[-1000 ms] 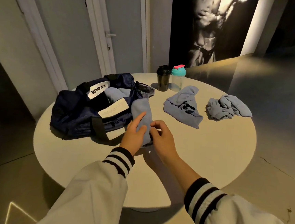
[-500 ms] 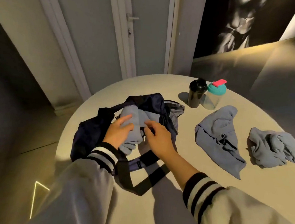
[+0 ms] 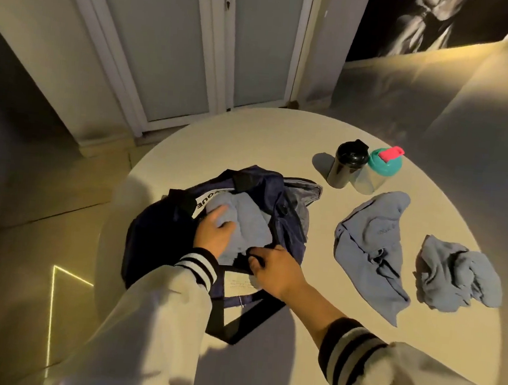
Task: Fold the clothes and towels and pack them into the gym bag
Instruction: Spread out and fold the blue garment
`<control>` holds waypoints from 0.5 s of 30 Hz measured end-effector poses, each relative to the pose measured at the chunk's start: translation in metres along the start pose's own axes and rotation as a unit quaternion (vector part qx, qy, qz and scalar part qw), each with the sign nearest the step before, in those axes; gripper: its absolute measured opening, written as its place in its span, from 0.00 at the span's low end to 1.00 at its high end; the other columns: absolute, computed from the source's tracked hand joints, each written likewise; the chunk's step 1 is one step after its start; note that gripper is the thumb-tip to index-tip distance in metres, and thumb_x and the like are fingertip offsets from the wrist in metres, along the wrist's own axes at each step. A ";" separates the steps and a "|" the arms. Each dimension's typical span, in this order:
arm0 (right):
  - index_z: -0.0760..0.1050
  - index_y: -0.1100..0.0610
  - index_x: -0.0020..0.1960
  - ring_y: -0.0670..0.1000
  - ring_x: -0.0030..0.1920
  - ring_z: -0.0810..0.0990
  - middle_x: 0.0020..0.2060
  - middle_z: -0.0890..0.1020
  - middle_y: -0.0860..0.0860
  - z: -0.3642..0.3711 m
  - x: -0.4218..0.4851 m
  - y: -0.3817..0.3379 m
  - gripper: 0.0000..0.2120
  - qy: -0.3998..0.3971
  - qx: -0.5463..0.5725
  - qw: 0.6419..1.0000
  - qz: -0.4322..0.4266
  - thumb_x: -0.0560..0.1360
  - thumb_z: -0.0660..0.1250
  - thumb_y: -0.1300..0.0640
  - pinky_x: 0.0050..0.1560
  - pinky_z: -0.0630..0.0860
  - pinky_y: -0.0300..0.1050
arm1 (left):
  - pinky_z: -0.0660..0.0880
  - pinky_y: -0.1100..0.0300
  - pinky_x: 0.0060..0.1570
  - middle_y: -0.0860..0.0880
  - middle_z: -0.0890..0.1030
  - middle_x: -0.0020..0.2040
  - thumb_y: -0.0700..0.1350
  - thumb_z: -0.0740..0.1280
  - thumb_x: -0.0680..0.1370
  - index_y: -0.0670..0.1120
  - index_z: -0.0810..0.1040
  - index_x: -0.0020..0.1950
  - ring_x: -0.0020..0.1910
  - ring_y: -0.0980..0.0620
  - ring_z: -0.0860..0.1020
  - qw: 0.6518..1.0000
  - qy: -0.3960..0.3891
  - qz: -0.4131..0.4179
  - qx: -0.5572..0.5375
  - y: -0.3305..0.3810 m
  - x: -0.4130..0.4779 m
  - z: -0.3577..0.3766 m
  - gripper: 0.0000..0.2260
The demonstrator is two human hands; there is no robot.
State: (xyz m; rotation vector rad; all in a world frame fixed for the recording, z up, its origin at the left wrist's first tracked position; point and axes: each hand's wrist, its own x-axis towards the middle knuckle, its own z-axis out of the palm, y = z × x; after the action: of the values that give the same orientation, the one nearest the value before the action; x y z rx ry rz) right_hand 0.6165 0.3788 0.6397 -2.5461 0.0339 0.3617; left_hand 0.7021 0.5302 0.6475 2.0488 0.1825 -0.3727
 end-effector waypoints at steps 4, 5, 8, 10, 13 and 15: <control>0.68 0.42 0.75 0.57 0.60 0.79 0.61 0.82 0.51 -0.007 -0.002 0.004 0.22 0.016 -0.005 1.000 0.018 0.81 0.60 0.50 0.57 0.77 0.51 | 0.66 0.58 0.58 0.41 0.69 0.72 0.39 0.63 0.82 0.54 0.65 0.77 0.68 0.41 0.71 1.000 0.016 -0.003 -0.023 -0.003 0.003 0.013 0.25; 0.64 0.41 0.76 0.58 0.59 0.80 0.60 0.82 0.52 -0.009 0.000 0.003 0.24 0.011 -0.015 1.000 0.017 0.81 0.60 0.50 0.57 0.77 0.52 | 0.67 0.57 0.58 0.41 0.69 0.72 0.39 0.63 0.82 0.55 0.64 0.77 0.68 0.41 0.71 0.999 0.009 -0.021 -0.029 -0.006 0.002 0.016 0.25; 0.55 0.41 0.79 0.59 0.64 0.75 0.63 0.79 0.53 -0.012 0.007 -0.009 0.30 -0.017 -0.043 0.999 0.023 0.81 0.61 0.52 0.63 0.70 0.57 | 0.69 0.50 0.64 0.40 0.65 0.74 0.42 0.65 0.82 0.54 0.58 0.79 0.70 0.40 0.69 0.997 -0.005 -0.079 -0.011 -0.010 0.001 0.014 0.29; 0.51 0.41 0.80 0.60 0.69 0.71 0.69 0.74 0.52 -0.013 0.012 -0.017 0.33 -0.058 -0.052 0.995 0.059 0.80 0.61 0.53 0.68 0.63 0.63 | 0.68 0.49 0.66 0.40 0.61 0.76 0.41 0.64 0.81 0.57 0.51 0.81 0.72 0.39 0.67 0.996 -0.030 -0.079 0.037 -0.016 0.002 0.010 0.33; 0.46 0.39 0.81 0.61 0.67 0.72 0.66 0.76 0.53 -0.016 0.019 -0.022 0.36 -0.102 -0.059 0.986 0.116 0.79 0.60 0.54 0.71 0.56 0.66 | 0.64 0.47 0.70 0.37 0.57 0.78 0.43 0.66 0.80 0.58 0.45 0.82 0.74 0.35 0.63 0.989 -0.061 -0.079 0.110 -0.024 0.001 0.009 0.38; 0.44 0.39 0.81 0.62 0.65 0.74 0.64 0.78 0.55 -0.015 0.021 -0.021 0.37 -0.098 -0.044 0.985 0.132 0.79 0.60 0.54 0.72 0.59 0.66 | 0.64 0.45 0.70 0.36 0.57 0.78 0.44 0.67 0.79 0.56 0.46 0.82 0.74 0.34 0.63 0.987 -0.064 -0.095 0.115 -0.024 0.005 0.012 0.39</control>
State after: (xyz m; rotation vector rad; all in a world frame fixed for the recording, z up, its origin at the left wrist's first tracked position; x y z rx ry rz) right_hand 0.6424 0.3895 0.6570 -2.5847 0.2878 0.7305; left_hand 0.6978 0.5311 0.6211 2.2319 0.2680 -0.6679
